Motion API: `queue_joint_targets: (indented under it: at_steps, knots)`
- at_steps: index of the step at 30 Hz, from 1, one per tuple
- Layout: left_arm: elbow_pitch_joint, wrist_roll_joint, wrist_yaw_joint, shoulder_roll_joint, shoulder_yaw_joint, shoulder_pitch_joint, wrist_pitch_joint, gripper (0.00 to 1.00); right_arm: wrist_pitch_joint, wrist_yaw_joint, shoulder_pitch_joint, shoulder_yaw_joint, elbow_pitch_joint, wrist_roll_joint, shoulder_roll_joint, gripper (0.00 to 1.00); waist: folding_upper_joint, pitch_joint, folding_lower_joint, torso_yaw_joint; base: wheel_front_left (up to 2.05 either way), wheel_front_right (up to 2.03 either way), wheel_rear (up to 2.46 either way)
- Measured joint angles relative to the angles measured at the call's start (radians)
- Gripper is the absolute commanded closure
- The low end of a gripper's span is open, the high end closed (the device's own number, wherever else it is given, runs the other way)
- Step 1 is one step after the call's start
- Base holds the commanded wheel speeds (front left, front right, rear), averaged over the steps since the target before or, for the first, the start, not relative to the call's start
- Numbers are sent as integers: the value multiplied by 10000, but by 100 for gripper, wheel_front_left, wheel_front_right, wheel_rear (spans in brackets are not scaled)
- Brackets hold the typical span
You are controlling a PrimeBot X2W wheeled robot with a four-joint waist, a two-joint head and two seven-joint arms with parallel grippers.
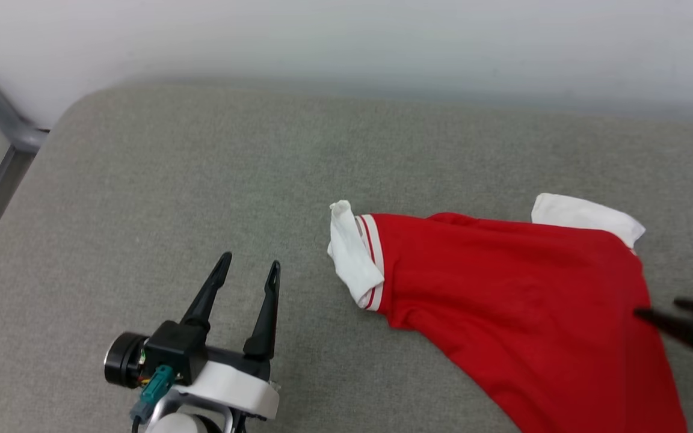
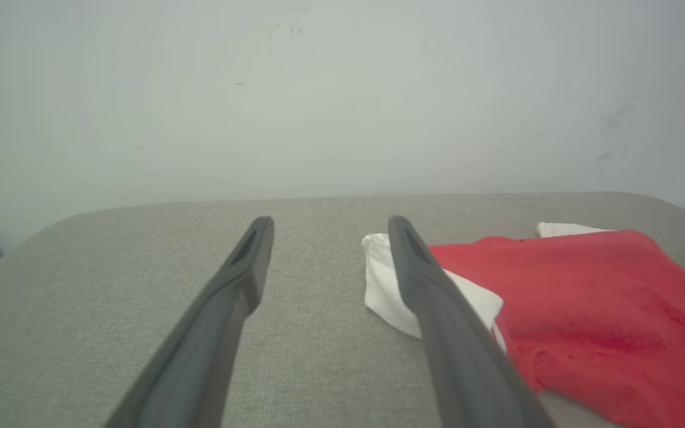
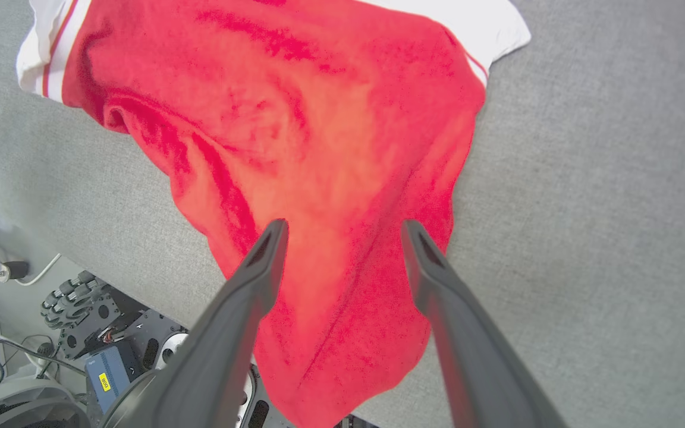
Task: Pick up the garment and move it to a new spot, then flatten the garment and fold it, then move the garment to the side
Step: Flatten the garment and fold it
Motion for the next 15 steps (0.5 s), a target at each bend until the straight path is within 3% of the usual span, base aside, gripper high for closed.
queue_joint_targets:
  at_steps: [7, 15]
  knots:
    - [-274, -27, -12, -12, -318, -624, 0, 0, 474, 0, -2610, 40, 1208, -1151, -128, 0, 0, 997, 2, 457, 0, 0, 0]
    - [-523, -171, -12, -17, -583, -1103, 0, 0, 387, 0, -4520, 391, 3214, -2556, -155, 0, 0, 2061, 2, 1471, 0, 0, 0]
